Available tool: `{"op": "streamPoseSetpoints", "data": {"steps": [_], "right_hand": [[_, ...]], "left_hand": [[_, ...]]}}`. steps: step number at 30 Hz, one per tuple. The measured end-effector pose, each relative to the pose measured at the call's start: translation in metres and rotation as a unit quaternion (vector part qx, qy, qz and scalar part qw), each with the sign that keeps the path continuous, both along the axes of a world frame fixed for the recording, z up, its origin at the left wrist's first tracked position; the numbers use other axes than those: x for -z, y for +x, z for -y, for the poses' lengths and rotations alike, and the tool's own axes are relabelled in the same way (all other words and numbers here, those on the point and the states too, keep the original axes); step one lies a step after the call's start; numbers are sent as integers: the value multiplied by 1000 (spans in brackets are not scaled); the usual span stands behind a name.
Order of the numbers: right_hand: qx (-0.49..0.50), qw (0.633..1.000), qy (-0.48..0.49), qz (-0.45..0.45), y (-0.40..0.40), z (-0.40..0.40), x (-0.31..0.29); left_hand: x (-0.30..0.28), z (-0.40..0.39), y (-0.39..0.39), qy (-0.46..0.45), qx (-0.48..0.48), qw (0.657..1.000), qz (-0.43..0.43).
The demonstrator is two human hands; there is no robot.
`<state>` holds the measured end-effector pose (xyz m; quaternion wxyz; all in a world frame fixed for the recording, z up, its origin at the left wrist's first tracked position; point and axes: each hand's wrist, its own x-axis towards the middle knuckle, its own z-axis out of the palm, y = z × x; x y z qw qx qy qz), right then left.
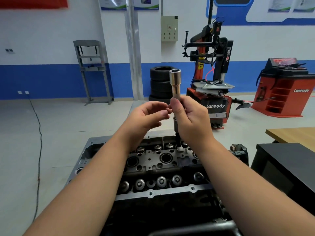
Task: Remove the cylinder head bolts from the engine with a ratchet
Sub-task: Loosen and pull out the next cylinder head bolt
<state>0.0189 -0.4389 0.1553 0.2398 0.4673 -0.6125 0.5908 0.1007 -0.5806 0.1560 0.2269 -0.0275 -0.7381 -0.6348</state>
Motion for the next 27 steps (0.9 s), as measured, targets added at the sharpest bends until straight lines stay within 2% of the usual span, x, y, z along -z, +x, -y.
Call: {"op": "streamPoseSetpoints", "data": {"steps": [2, 4, 8, 12, 16, 21, 23, 27], "right_hand": [[5, 1000, 10, -4, 0, 2, 0], [1, 1000, 13, -4, 1, 3, 0], [12, 1000, -1, -6, 2, 1, -1], [49, 997, -63, -17, 6, -2, -2], [68, 993, -83, -51, 6, -3, -3], [57, 995, -83, -15, 2, -2, -1], [57, 995, -77, -32, 2, -3, 0], [28, 996, -67, -43, 6, -1, 0]], "left_hand": [[0, 3, 2, 13, 24, 999, 22], [5, -4, 0, -28, 32, 999, 33], [15, -26, -7, -43, 51, 998, 3], [14, -34, -10, -84, -3, 996, -16], [14, -36, -15, -69, -70, 995, -13], [15, -36, -9, -51, 10, 999, 1], [16, -37, -8, -32, 34, 999, 6], [17, -35, -9, -89, -6, 996, -18]]}}
